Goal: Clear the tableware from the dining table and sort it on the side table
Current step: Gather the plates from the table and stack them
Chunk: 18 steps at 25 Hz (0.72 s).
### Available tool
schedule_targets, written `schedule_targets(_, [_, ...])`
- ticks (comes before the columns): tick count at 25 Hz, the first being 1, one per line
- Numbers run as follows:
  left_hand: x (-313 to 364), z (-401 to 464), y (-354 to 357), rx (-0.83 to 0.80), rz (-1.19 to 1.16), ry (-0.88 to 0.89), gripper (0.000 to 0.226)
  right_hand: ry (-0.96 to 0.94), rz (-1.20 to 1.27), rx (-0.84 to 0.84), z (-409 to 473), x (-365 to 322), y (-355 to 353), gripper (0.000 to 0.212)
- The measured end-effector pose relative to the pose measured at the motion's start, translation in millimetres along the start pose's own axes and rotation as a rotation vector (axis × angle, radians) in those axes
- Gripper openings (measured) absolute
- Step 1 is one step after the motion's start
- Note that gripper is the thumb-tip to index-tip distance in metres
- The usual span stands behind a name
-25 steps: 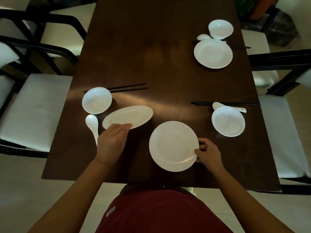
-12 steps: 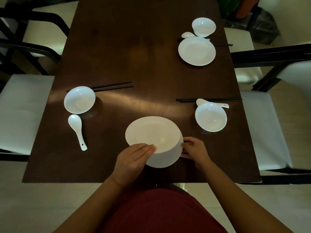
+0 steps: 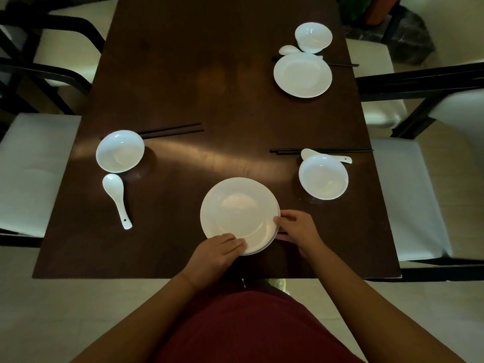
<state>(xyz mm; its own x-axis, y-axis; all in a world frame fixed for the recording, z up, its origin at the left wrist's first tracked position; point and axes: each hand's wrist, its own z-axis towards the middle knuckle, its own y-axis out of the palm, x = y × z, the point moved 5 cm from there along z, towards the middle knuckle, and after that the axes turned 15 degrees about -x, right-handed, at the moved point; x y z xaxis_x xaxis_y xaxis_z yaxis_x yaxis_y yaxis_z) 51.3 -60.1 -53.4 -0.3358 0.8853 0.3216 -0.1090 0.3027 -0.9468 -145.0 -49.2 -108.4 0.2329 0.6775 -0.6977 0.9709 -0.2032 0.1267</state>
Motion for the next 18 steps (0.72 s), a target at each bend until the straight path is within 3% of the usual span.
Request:
schedule_targets(5, [-1.4,1.0,8.6,-0.067,-0.059,0.018,0.040,-0.002,-0.060,0.036,1.0,2.1,-1.0,0.026])
schedule_targets(7, [-4.0,-1.9,8.2,-0.001,-0.012,0.021,0.029,-0.006,-0.066,0.039,2.0,4.2,-1.3,0.027])
schedule_targets(8, [-11.1,-4.2,6.2,0.060,-0.035,-0.090,0.028,-0.008,-0.069,0.042,2.2,5.3,-1.5,0.027])
schedule_targets(9, [-23.6,-10.2,3.9,0.131,-0.125,-0.309,0.033,-0.010,-0.072,0.047,2.1,6.2,-1.3,0.027])
schedule_targets(11, [-57.4,-35.2,5.2,0.249,-0.510,-0.852,0.040,-0.027,-0.073,0.075,1.4,6.6,0.5,0.027])
schedule_targets(12, [-69.6,-43.3,10.2,0.220,-0.711,-1.015,0.039,-0.040,-0.077,0.092,1.6,5.9,2.1,0.027])
schedule_targets(14, [-84.7,-40.5,17.3,0.080,-1.000,-1.049,0.025,-0.063,-0.131,0.122,4.5,2.2,7.3,0.029])
schedule_targets(18, [-110.2,-28.1,8.6,0.205,-1.308,-1.114,0.024,-0.067,-0.264,0.182,16.1,-17.5,17.6,0.032])
